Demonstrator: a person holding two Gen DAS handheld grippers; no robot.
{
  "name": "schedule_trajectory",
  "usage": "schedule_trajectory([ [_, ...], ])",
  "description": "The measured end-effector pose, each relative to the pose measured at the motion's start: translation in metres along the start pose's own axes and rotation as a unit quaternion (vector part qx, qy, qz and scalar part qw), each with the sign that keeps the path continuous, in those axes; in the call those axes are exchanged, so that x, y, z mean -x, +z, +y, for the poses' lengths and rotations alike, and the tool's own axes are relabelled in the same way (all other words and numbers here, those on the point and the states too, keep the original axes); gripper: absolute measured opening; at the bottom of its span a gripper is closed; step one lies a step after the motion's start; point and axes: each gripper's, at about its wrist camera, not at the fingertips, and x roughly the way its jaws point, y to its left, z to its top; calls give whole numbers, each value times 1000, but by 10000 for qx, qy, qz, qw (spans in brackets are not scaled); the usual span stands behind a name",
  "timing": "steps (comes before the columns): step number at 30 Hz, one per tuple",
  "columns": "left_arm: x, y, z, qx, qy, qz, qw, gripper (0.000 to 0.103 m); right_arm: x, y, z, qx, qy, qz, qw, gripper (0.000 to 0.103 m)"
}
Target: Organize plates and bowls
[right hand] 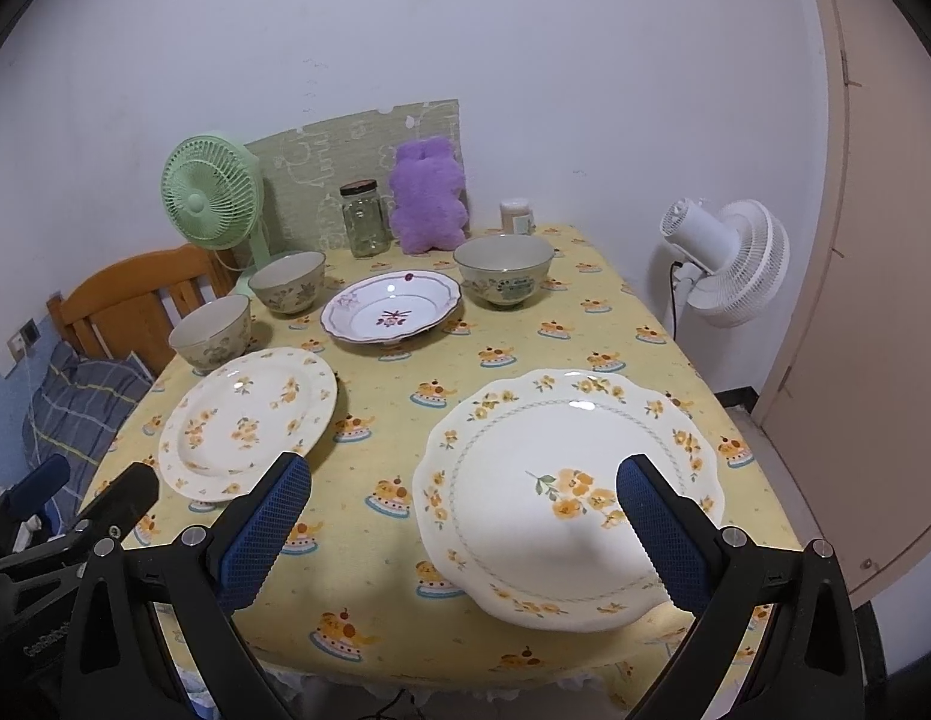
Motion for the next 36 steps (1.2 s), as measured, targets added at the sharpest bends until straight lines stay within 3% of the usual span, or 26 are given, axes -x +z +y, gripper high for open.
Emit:
schedule_trajectory([
  [36,-3,-2,2,-13,9,102,9999,103,-5,0,4,94,-31,126,9999,103],
])
